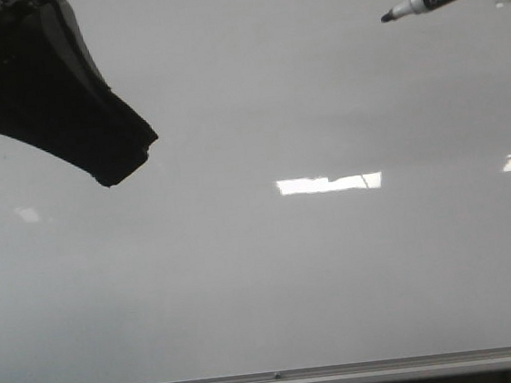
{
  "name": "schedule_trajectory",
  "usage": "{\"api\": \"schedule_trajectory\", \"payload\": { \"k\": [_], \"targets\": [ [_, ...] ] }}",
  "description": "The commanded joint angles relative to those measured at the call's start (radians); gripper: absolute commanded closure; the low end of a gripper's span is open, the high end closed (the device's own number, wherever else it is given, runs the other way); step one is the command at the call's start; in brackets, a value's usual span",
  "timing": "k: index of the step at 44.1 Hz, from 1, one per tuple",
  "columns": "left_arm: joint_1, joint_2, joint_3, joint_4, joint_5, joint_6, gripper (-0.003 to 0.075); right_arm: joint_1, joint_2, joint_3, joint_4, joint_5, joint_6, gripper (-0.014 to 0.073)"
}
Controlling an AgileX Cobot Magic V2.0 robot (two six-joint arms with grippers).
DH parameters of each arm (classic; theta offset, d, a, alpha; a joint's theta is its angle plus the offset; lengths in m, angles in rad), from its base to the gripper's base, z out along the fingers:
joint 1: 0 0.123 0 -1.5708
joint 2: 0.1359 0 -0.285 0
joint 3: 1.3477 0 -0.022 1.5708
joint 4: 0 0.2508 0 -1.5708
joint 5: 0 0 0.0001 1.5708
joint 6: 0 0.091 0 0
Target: Write number 4 on whiteboard
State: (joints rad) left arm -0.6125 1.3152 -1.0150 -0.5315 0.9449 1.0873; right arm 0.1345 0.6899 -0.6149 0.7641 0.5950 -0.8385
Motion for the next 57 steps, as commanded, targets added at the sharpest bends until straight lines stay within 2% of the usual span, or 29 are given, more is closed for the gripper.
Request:
{"api": "schedule_trajectory", "payload": {
  "k": [1, 21, 40, 51, 57],
  "targets": [
    [-0.007, -0.031, -0.032, -0.044, -0.022, -0.010, 0.0741, -0.008, 0.063, -0.054, 0.041, -0.164, 0.043, 0.0699],
    [-0.007, -0.031, -0.032, -0.044, -0.022, -0.010, 0.0741, -0.009, 0.485, -0.312, 0.041, -0.235, 0.042, 0.0699],
    [-0.007, -0.031, -0.032, -0.044, -0.022, -0.010, 0.0741, -0.009, 0.550, -0.345, 0.041, -0.332, 0.041, 0.0699],
    [-0.007, -0.031, -0.032, -0.044, -0.022, -0.010, 0.0741, -0.009, 0.589, -0.346, 0.040, -0.318, 0.041, 0.0699],
    [-0.007, -0.031, -0.032, -0.044, -0.022, -0.010, 0.0741, -0.009, 0.610, -0.340, 0.012, -0.259, 0.041, 0.0699]
  ]
}}
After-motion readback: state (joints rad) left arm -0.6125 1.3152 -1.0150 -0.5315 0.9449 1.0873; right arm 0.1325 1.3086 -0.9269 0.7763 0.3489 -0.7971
